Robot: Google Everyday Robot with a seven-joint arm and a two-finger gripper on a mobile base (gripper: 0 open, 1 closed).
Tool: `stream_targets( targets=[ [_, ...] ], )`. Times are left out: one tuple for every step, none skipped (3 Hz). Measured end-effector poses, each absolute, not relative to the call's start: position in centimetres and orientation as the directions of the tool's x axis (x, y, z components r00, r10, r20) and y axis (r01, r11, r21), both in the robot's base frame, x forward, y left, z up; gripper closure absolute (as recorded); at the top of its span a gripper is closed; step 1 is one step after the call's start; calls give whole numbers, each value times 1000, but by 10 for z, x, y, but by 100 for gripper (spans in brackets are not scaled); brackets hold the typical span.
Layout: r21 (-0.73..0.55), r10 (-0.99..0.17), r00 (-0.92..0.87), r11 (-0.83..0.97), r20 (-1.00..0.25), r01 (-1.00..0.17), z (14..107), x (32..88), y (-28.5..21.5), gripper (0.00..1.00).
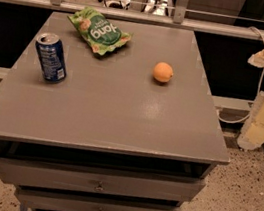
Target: Pick pepsi can
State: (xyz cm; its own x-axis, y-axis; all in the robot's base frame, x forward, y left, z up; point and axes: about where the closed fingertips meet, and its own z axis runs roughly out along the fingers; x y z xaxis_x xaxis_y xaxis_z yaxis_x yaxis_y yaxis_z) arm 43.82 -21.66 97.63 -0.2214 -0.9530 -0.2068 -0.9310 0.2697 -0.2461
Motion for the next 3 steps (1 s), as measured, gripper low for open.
stream_targets(
  targets=[
    [-246,-953,-221,270,-207,-931,976,438,-217,0],
    [-246,-929,-205,286,-307,-926,978,441,-203,0],
    [-269,-850,-166,334,-499,-903,978,454,-189,0]
  ],
)
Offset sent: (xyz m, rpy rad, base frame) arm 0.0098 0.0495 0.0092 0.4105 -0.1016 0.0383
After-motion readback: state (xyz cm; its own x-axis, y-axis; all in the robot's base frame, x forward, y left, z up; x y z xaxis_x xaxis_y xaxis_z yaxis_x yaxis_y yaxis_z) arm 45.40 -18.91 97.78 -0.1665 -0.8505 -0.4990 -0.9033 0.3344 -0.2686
